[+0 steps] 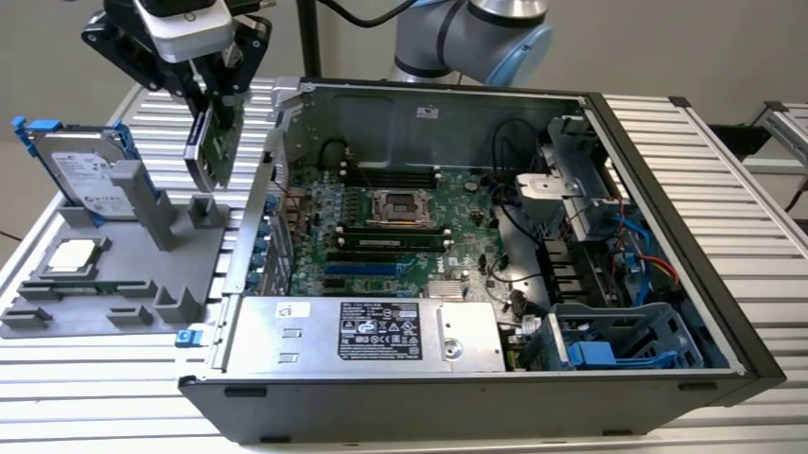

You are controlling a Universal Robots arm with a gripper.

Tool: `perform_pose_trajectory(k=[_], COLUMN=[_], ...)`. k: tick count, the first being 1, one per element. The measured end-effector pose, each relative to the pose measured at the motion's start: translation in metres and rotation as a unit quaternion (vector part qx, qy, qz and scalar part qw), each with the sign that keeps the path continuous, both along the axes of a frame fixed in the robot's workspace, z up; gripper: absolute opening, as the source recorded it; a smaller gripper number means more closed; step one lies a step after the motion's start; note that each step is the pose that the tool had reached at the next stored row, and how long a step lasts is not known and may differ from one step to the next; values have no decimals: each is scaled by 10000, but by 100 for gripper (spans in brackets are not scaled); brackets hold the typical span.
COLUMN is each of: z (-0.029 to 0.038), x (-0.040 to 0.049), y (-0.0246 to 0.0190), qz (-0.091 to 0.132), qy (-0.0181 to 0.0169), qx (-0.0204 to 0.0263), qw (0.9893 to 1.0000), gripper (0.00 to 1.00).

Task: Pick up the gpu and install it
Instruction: 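Pick up the gpu and move the gpu toward the slot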

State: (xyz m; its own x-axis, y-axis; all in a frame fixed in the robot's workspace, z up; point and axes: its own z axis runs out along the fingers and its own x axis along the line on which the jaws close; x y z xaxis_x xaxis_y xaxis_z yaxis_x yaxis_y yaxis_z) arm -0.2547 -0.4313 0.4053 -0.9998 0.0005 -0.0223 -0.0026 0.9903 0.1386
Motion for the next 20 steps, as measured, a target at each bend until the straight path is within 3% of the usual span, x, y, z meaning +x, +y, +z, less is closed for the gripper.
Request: perform_pose_trajectory(k=[20], z=[0], x=[230], y=[0], qz=[0], qy=[0], qx=[0], qw=[10000], gripper=[0])
